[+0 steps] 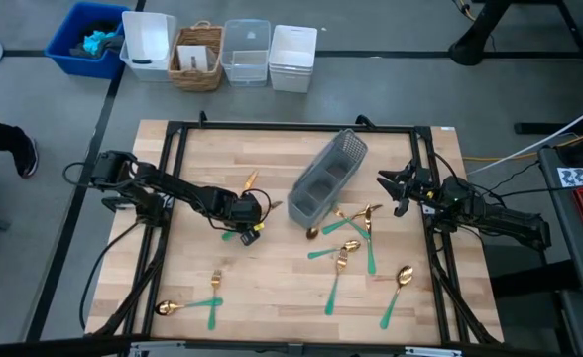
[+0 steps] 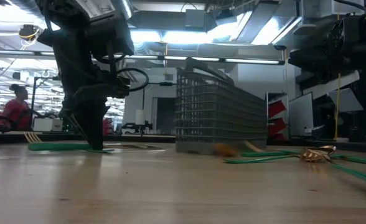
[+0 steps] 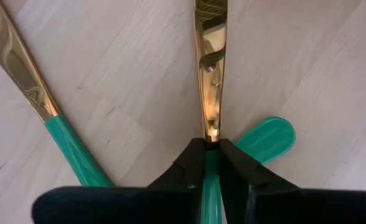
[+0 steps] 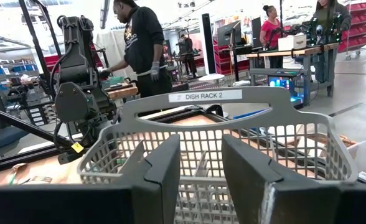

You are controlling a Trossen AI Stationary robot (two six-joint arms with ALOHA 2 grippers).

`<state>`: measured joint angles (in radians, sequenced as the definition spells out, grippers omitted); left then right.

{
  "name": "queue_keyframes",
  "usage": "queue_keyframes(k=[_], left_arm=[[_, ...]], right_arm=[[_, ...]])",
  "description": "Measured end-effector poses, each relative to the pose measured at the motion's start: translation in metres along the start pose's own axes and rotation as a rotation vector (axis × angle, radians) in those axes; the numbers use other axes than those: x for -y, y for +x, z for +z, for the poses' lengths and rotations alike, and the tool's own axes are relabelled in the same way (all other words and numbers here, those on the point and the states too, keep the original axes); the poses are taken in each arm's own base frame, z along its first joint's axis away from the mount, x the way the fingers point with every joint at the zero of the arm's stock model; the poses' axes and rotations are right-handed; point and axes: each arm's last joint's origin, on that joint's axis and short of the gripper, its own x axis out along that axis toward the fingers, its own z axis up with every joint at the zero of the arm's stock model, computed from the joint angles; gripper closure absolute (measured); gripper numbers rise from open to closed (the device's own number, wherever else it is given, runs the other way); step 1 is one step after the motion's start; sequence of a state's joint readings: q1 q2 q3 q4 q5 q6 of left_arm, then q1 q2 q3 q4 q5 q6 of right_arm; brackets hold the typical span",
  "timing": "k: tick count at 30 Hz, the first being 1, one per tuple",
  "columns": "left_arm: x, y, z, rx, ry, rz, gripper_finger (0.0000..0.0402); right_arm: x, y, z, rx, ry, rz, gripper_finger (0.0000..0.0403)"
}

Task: Sort silverware
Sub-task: Put the left bottom knife into the basket

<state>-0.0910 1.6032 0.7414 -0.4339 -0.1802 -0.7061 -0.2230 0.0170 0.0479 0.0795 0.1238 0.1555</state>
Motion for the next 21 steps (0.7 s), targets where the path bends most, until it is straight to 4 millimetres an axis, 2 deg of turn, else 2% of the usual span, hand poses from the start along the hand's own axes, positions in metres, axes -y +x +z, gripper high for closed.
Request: queue_keyframes(k=[7,21], left_arm=[[-0.001,-0.011,0.001,0.018,-0.016,-0.040,0.0372],[-0.008,-0.056,0.005,0.136,-0.086,-0.140,0.0380]], right_arm=[[0.000,0.000,0.000,0.000,0.000,0.000,0.0283],[0.000,0.000,0.000,0.000,0.000,0.000,0.0283]])
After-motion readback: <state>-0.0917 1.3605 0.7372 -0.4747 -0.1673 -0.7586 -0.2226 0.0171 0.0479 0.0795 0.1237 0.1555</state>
